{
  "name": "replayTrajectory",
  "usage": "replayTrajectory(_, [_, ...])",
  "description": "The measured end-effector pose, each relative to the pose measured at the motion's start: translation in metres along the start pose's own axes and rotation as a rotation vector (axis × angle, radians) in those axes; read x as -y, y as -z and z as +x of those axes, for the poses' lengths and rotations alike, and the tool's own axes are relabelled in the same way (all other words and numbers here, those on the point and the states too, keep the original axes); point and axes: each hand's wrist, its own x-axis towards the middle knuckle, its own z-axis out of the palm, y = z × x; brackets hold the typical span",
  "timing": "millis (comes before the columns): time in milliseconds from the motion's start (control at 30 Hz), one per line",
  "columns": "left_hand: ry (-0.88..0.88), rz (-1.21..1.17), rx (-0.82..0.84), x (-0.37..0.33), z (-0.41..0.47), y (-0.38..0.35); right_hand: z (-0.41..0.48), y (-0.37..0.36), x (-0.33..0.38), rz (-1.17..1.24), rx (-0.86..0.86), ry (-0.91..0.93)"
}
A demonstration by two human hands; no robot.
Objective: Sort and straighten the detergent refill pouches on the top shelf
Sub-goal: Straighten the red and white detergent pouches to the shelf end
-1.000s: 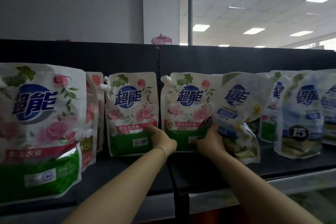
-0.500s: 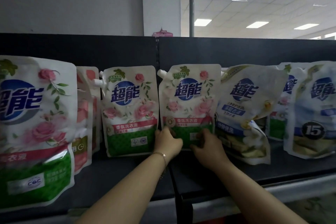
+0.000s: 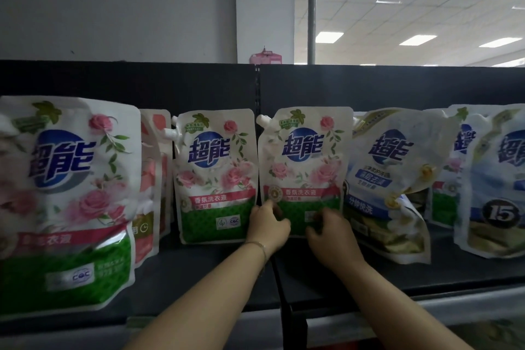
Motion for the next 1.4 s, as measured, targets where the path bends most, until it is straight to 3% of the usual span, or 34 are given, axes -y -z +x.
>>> replayTrajectory(67, [-0.004,0.065,0.06,-0.004,-0.005,0.004,-0.005,0.002,0.006,-0.056,0.015,0.068])
replayTrajectory(167, [-0.043,0.177,0.16,-0.017,-0.012,0.022,-0.01,0.01,0.015,-0.267,0.167,0.181])
replayTrajectory(300, [-0.191,0.307,0.153,-0.028,-0.028,0.063,-0.012,0.026,0.042,-0.433,0.305,0.242])
replayTrajectory(500, [-0.247,0.414,0.037,-0.01,-0.062,0.121,-0.024,0.016,0.102,-0.273,0.359,0.403])
replayTrajectory(667, [-0.243,0.459,-0.106,0.009,-0.086,0.164,-0.033,-0.025,0.153,-0.069,0.454,0.43])
replayTrajectory(767, [-0.24,0.462,-0.161,0.023,-0.103,0.192,-0.033,-0.053,0.182,0.064,0.529,0.412])
replayTrajectory(867, [-0.259,0.523,-0.263,0.038,-0.122,0.221,-0.041,-0.075,0.206,0.352,0.666,0.347])
replayTrajectory(1033, [-0.283,0.627,-0.499,0.059,-0.143,0.255,-0.052,-0.1,0.225,0.578,0.579,0.173])
replayTrajectory(1200, [-0.224,0.774,-0.618,0.082,-0.144,0.261,-0.053,-0.101,0.22,0.665,0.596,0.135])
replayTrajectory(1267, [-0.172,0.804,-0.609,0.088,-0.145,0.258,-0.054,-0.098,0.216,0.666,0.57,0.158])
replayTrajectory(1400, [-0.192,0.737,-0.41,0.096,-0.142,0.245,-0.051,-0.087,0.194,0.625,0.452,0.177])
